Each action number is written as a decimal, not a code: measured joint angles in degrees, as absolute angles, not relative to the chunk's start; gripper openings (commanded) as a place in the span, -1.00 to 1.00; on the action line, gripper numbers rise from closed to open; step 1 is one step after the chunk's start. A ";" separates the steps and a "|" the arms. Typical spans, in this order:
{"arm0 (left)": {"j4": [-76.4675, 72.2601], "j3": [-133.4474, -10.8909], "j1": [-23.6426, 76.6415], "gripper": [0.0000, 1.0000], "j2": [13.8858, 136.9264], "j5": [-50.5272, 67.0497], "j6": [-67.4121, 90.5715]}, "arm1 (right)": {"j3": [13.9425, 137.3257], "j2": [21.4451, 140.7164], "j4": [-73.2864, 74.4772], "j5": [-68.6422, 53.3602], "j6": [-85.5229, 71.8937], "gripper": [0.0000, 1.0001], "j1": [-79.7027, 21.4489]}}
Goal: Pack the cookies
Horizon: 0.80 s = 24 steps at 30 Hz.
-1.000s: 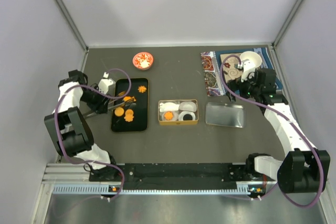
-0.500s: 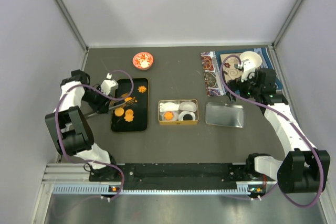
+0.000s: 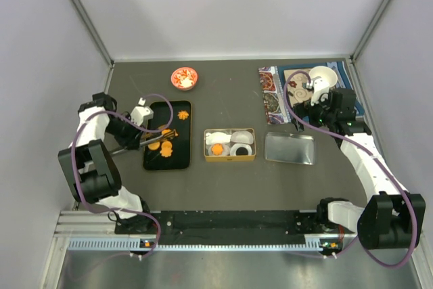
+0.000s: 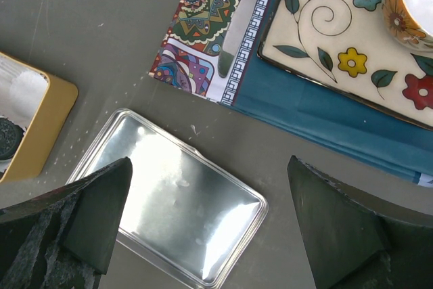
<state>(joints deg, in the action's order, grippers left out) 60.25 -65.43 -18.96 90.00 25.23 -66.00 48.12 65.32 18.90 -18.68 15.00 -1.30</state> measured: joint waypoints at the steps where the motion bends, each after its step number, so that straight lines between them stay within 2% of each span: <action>1: 60.49 -65.43 -18.96 -1.00 89.58 25.28 -65.98 | 48.12 65.32 18.90 -18.68 15.00 0.98 -1.30; 24: 67.33 -67.18 -18.96 -1.00 80.90 37.60 -60.86 | 48.12 65.32 18.90 -18.70 15.00 0.98 -1.30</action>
